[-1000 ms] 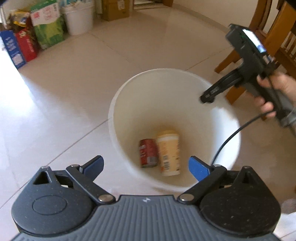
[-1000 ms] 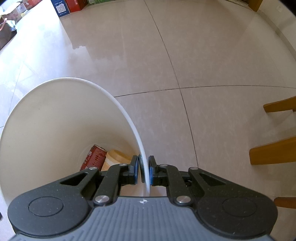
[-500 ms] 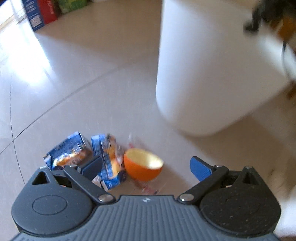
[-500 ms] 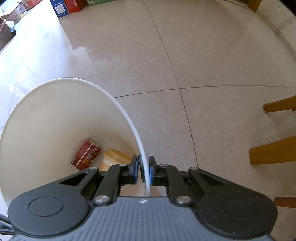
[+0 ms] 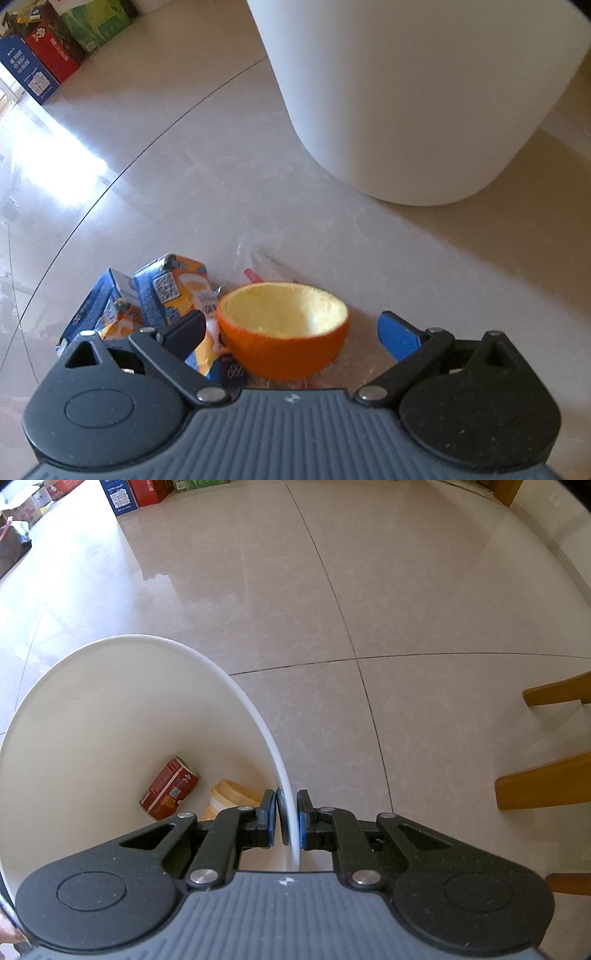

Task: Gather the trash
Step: 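Grasp the orange peel half with the left tool, then carry the orange peel over the bin with the left tool and release it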

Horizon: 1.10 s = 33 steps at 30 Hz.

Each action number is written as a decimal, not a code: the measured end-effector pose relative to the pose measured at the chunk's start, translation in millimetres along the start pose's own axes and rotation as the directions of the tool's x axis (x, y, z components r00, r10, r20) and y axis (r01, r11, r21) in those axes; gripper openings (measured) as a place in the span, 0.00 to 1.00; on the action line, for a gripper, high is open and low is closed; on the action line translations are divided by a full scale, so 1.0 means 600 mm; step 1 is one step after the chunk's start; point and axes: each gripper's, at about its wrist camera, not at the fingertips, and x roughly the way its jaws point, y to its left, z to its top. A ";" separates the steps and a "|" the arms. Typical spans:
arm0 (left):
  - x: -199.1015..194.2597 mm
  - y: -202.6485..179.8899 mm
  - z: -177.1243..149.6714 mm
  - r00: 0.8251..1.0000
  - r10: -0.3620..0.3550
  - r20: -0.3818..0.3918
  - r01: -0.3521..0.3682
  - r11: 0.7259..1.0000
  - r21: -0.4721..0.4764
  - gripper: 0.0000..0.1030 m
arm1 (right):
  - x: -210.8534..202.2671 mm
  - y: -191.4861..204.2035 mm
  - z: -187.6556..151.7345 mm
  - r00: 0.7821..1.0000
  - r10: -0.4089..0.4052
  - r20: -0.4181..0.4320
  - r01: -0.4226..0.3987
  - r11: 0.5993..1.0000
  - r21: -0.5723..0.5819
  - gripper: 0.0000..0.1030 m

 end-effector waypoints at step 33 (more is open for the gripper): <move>-0.255 0.079 0.118 0.997 -0.035 -0.075 0.030 0.997 -0.067 0.69 | -0.001 -0.004 0.000 1.000 0.007 0.003 -0.007 1.000 0.011 0.13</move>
